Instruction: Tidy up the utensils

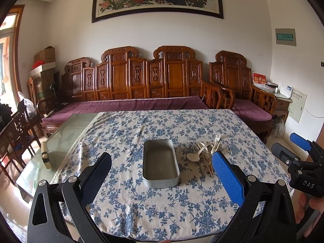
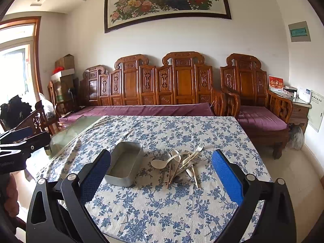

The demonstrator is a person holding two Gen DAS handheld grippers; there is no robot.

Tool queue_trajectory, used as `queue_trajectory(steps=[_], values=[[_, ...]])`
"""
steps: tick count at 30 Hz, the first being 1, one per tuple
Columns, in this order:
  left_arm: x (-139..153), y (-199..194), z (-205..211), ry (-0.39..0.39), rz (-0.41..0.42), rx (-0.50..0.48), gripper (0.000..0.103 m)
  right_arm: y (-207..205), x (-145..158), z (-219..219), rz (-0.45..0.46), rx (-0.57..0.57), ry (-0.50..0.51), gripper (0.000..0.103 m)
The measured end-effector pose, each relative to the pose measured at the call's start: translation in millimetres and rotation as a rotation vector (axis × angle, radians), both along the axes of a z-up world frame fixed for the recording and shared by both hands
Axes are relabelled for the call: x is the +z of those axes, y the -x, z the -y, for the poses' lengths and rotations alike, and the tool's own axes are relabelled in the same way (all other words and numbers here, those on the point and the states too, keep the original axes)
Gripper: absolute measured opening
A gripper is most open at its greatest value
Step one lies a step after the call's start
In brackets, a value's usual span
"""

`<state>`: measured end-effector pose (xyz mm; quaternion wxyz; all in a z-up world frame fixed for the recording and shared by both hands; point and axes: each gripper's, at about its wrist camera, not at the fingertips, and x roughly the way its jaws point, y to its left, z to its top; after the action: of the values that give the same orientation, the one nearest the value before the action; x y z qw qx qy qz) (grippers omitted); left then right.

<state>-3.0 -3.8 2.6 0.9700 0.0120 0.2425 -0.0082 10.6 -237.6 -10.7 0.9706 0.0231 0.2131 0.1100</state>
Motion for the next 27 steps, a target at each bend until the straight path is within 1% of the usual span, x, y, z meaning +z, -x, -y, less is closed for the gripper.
queue_trajectory(steps=[19, 23, 27], values=[[-1.9, 0.1, 3.0, 0.002, -0.003, -0.003, 0.097, 0.4, -3.4, -3.6, -0.004, 0.004, -0.001, 0.100], [-7.1, -1.5, 4.2, -0.003, -0.015, -0.006, 0.097, -2.1, -9.6, -2.4, -0.014, 0.006, -0.004, 0.100], [-16.1, -11.7, 5.0, -0.005, -0.052, -0.014, 0.097, -10.9, -19.4, 1.6, -0.032, 0.006, -0.005, 0.100]])
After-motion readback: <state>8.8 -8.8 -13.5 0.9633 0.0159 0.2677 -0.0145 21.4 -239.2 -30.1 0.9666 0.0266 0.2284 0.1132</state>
